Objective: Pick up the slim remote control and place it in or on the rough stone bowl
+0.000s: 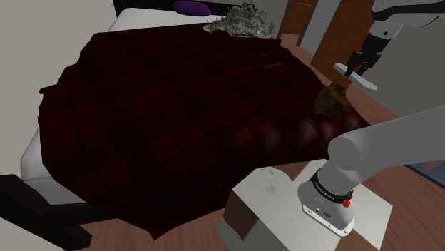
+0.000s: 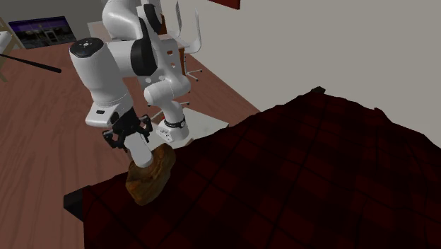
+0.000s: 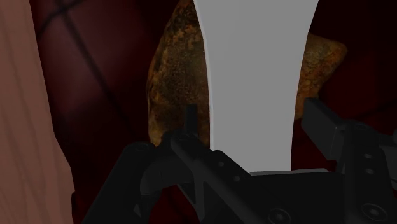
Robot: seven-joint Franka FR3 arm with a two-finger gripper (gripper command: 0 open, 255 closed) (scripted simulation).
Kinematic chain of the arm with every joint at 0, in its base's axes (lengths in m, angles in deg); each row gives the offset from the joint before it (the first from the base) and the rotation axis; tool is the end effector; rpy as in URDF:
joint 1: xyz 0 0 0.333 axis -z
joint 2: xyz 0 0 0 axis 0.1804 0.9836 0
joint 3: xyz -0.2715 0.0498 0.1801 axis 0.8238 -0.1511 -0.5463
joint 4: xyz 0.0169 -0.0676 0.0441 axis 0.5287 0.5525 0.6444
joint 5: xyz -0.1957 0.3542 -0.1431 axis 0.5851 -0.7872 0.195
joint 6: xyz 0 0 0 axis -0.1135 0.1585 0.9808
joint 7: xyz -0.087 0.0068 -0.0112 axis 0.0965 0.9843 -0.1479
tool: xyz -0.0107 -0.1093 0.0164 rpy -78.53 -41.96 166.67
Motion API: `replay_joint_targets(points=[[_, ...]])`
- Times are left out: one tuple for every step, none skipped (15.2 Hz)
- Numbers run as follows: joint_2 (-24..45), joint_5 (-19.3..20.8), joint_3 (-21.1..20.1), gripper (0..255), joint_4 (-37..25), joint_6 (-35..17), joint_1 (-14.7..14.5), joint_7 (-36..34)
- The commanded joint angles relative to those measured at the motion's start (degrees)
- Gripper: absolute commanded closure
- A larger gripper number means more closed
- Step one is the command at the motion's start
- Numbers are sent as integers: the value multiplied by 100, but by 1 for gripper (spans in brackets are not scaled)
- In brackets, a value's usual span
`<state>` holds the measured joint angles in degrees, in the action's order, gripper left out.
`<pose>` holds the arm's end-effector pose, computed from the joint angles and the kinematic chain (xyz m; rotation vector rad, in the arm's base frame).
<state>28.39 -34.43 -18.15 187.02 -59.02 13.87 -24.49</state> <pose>0.2094 -0.4086 0.5371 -3.0495 0.6707 0.0076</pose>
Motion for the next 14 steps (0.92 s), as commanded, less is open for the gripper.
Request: replay_joint_targets(points=[[4, 29, 51, 255, 152, -165, 18, 21], [9, 39, 67, 255, 224, -242, 22, 19], [15, 48, 84, 255, 295, -320, 25, 18], [23, 56, 101, 255, 364, -397, 29, 17], [32, 65, 118, 255, 433, -475, 32, 17], [43, 73, 137, 255, 500, -554, 35, 17], [55, 81, 155, 255, 567, -633, 37, 17], [69, 89, 174, 255, 632, -712, 39, 17], [83, 96, 191, 255, 689, -782, 41, 18], [82, 96, 191, 255, 689, -782, 41, 18], [82, 96, 191, 255, 689, -782, 41, 18], [83, 96, 192, 255, 689, -782, 41, 18], [83, 96, 192, 255, 689, -782, 40, 18], [83, 96, 192, 255, 689, -782, 40, 18]])
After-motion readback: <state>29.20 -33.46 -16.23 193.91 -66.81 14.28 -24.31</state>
